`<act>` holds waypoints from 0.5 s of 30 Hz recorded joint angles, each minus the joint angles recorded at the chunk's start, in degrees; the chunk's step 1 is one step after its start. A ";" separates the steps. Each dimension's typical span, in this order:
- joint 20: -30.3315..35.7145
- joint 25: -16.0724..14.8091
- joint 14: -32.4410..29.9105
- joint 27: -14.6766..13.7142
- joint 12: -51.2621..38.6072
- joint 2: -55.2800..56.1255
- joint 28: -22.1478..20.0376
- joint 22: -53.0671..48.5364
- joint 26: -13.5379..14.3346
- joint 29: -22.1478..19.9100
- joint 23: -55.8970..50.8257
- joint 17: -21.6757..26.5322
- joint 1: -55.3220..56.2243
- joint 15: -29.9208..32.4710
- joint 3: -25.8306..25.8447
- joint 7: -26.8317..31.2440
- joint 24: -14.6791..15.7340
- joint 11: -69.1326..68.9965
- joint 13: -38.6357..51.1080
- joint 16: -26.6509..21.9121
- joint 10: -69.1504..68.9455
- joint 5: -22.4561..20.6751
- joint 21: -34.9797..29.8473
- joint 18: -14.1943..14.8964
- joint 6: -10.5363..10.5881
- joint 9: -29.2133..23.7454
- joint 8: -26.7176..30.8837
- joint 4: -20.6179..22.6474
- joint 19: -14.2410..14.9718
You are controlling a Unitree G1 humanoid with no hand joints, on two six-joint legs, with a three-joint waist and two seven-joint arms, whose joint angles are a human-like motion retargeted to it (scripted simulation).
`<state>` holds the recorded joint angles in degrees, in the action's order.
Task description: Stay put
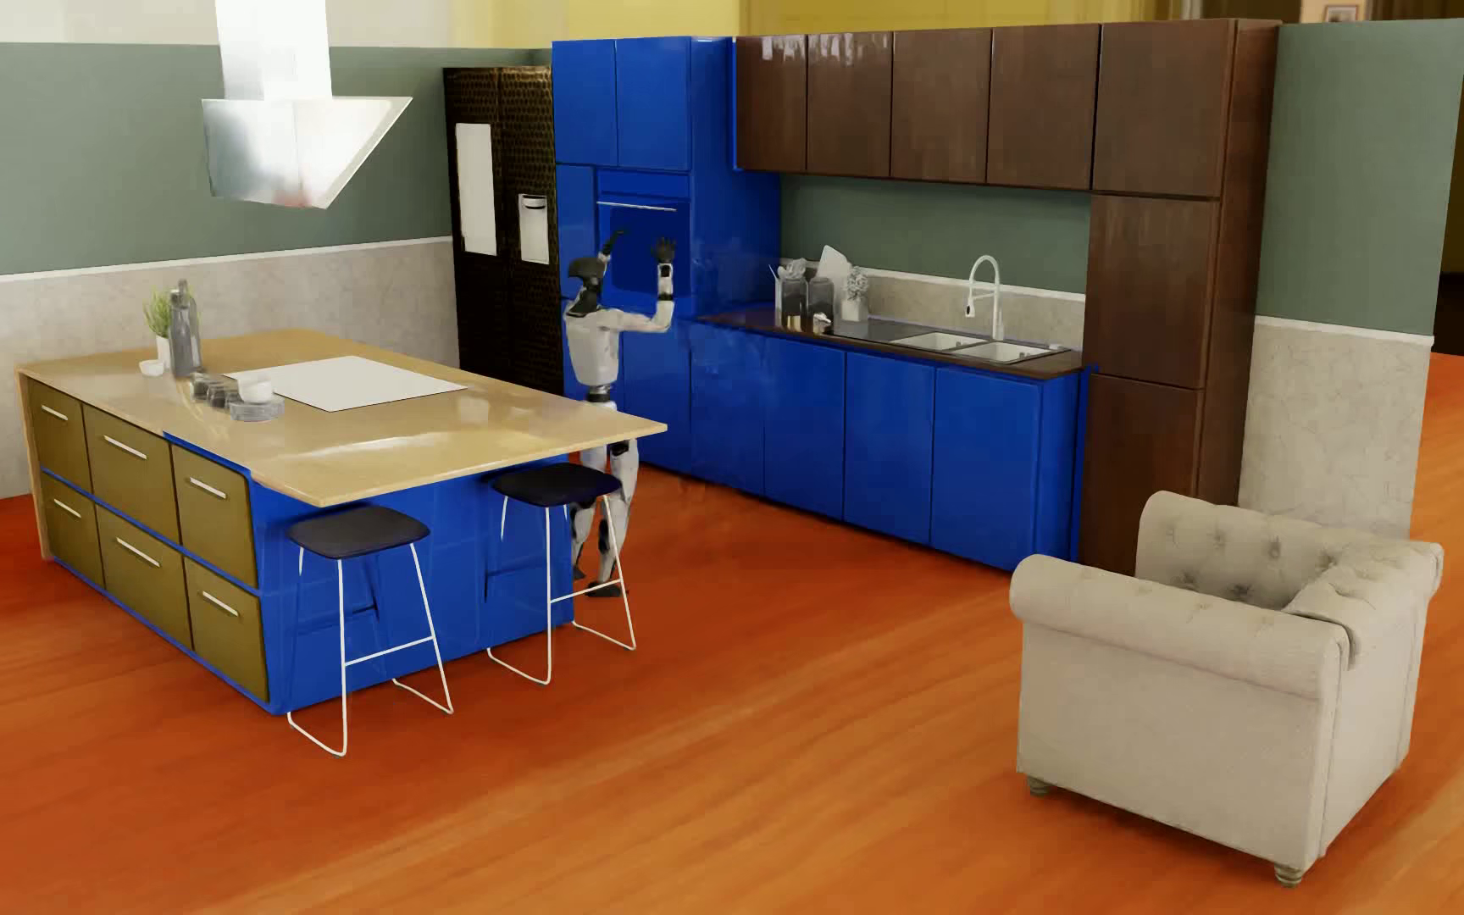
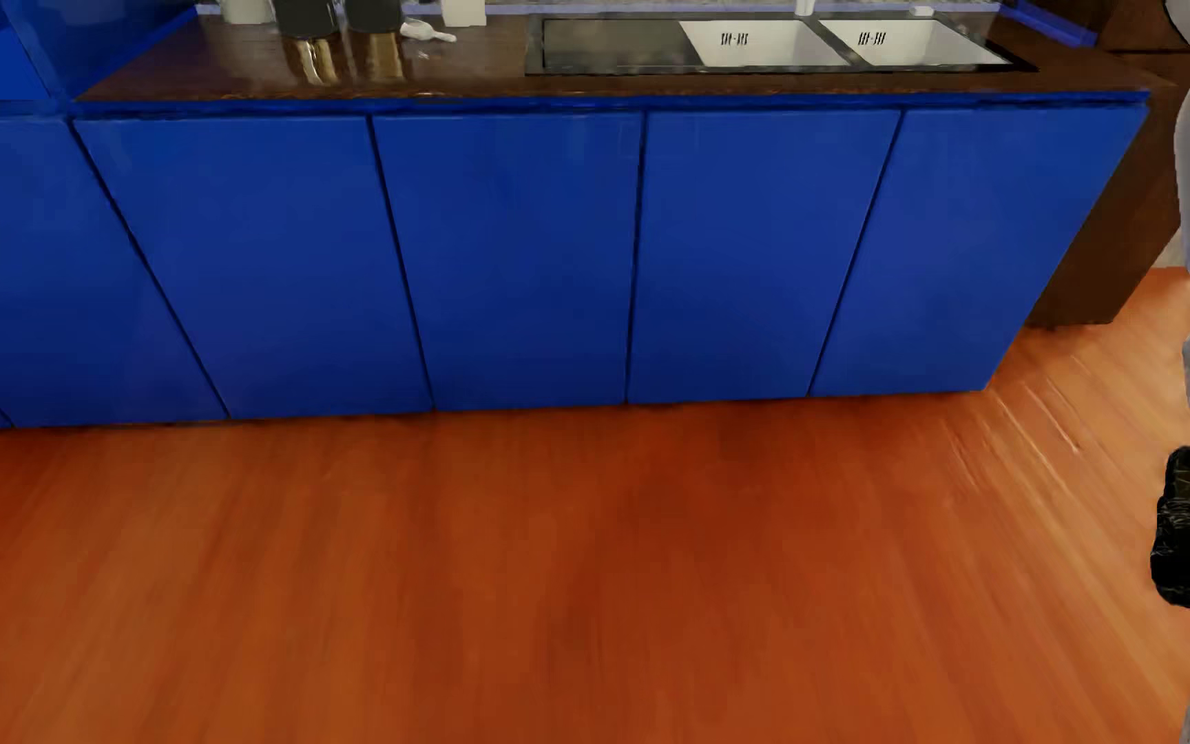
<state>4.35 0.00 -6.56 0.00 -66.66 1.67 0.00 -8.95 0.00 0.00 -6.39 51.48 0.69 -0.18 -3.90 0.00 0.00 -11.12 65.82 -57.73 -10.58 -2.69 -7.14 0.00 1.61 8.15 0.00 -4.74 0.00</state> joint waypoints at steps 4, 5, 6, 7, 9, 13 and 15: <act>-6.64 0.00 -0.49 0.00 12.88 0.16 0.00 -4.98 0.00 0.00 -4.39 -4.64 0.06 -0.59 -0.16 0.00 0.00 -0.28 -11.67 4.41 0.08 -0.05 4.76 0.00 0.11 -0.19 0.00 -0.37 0.00; -7.49 0.00 -0.62 0.00 15.61 0.21 0.00 -6.27 0.00 0.00 -5.35 -6.34 0.10 -0.62 -0.29 0.00 0.00 -0.38 -14.80 5.57 0.13 -0.11 6.42 0.00 -0.03 -0.24 0.00 -0.51 0.00; -8.96 0.00 -0.92 0.00 18.30 0.11 0.00 -7.23 0.00 0.00 -6.15 -7.87 0.20 -0.54 -0.34 0.00 0.00 -0.12 -17.53 7.13 0.11 -0.05 7.92 0.00 -0.06 -0.32 0.00 -0.50 0.00; -10.44 0.00 -0.99 0.00 21.19 0.07 0.00 -7.93 0.00 0.00 -6.74 -9.04 0.09 -0.72 -0.56 0.00 0.00 -0.34 -20.33 8.51 0.09 -0.04 9.25 0.00 -0.02 -0.35 0.00 -0.50 0.00; -13.00 0.00 -1.37 0.00 25.88 0.15 0.00 -8.69 0.00 0.00 -7.71 -11.99 0.28 -0.87 -0.59 0.00 0.00 -0.31 -25.09 11.26 0.11 -0.12 11.09 0.00 -0.15 -0.40 0.00 -0.72 0.00; -18.64 0.00 -2.22 0.00 34.88 0.08 0.00 -9.39 0.00 0.00 -9.85 -17.57 0.25 -1.64 -0.80 0.00 0.00 -0.79 -34.15 16.55 0.11 -0.31 11.14 0.00 -0.22 -0.15 0.00 -1.24 0.00; -18.26 0.00 -2.68 0.00 39.54 -0.06 0.00 -11.15 0.00 0.00 -11.57 -19.30 0.31 -1.66 -0.81 0.00 0.00 -0.72 -38.91 18.33 0.04 -0.51 10.20 0.00 -0.24 0.09 0.00 -1.35 0.00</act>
<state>-13.91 0.00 -9.23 0.00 -27.12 1.61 0.00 -20.10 0.00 0.00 -17.96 32.18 1.00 -1.85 -4.71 0.00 0.00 -11.84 26.91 -39.40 -10.54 -3.20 3.05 0.00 1.37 8.24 0.00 -6.09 0.00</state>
